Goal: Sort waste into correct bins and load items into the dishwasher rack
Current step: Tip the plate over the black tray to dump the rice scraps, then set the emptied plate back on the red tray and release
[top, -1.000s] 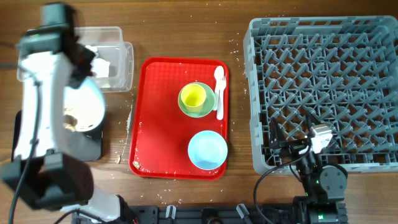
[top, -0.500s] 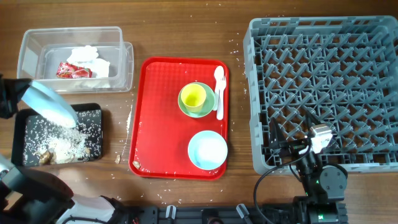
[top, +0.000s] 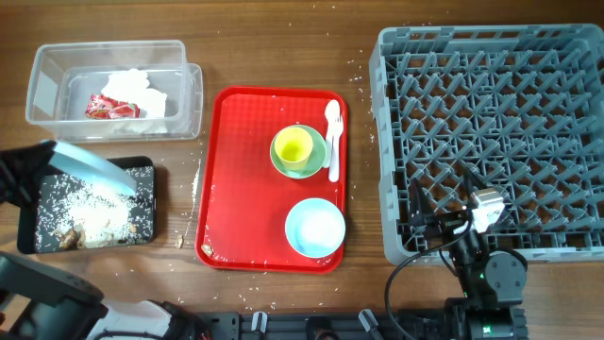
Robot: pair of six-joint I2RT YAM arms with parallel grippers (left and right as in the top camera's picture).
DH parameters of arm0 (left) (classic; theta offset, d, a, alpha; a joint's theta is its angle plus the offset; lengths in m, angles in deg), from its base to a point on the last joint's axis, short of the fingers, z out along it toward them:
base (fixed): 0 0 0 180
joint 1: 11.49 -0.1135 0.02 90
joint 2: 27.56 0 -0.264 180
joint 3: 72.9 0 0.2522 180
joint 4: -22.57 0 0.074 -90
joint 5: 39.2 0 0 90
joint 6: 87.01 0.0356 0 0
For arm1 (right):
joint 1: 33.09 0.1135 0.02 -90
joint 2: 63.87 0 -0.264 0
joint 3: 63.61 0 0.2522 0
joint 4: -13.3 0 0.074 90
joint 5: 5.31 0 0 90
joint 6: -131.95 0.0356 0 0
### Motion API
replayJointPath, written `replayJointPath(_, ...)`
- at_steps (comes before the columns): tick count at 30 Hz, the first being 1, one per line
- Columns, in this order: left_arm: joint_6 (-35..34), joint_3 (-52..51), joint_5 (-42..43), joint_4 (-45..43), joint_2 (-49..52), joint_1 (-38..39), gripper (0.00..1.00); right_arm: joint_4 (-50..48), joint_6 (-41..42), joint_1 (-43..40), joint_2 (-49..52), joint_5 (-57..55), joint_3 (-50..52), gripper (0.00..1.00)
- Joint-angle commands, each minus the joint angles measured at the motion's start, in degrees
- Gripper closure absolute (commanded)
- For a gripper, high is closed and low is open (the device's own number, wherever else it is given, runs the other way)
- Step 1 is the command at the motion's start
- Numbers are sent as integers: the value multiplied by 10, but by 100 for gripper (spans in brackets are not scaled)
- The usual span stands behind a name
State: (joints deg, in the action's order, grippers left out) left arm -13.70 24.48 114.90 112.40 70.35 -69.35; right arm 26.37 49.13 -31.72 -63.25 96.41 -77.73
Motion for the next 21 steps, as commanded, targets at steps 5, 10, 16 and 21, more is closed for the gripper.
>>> replayJointPath(5, 119, -59, 71, 63, -4, -89, 96, -2, -10, 1, -4, -1, 1, 1)
replayJointPath(10, 193, -59, 63, 112, -8, -131, 96, -2, -10, 1, -3, -2, 1, 0)
replayJointPath(16, 280, -59, 58, 206, -14, -114, 96, -2, -10, 1, -3, -2, 1, 0)
replayJointPath(21, 278, -59, 36, 205, -68, -23, 96, -2, -10, 1, -3, -2, 1, 0)
